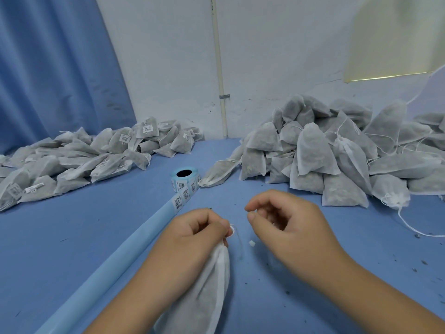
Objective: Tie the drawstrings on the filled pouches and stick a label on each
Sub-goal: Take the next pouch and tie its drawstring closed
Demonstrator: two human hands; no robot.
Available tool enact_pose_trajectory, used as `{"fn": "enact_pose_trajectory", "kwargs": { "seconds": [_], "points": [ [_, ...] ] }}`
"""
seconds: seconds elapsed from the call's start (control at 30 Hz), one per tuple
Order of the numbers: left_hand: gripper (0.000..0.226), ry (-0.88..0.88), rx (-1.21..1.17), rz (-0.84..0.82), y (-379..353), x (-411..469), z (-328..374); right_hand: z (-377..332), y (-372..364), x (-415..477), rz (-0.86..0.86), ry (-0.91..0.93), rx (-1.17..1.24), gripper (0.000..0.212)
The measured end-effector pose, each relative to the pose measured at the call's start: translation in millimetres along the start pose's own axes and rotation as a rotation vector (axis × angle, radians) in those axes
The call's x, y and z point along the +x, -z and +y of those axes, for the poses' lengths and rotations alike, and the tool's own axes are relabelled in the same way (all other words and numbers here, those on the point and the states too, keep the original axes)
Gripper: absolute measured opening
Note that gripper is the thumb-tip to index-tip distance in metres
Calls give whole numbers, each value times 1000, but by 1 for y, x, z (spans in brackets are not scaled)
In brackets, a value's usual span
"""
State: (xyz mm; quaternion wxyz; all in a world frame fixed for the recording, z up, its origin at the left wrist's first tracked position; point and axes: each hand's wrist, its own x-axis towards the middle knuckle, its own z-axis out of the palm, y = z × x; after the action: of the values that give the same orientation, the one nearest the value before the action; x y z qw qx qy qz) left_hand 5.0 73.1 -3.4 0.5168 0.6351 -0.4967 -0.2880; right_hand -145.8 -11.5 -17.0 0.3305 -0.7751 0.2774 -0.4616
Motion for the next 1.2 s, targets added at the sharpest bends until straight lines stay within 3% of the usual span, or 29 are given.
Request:
{"fn": "enact_pose_trajectory", "kwargs": {
  "seconds": [0.17,0.43,0.67,0.87,1.07,1.2],
  "points": [
    [26,-97,59,35,-4,-2,-2,-7,-9,-7,-62,60,3,7],
    [16,-244,222,125,-6,-3,-7,-8,-13,-8,-98,-206,229,22],
    [22,-388,422,140,-6,-2,-14,-9,-14,-10,-87,-166,60,15],
    [24,-392,463,135,-6,-4,-14,-6,-13,-9,-130,-115,-85,15],
    [20,-404,579,189,-6,-5,-15,1,-12,-5,-199,-248,-5,23],
    [16,-341,455,149,-4,-4,-11,1,-12,-4,-269,-257,43,20]
  ]
}}
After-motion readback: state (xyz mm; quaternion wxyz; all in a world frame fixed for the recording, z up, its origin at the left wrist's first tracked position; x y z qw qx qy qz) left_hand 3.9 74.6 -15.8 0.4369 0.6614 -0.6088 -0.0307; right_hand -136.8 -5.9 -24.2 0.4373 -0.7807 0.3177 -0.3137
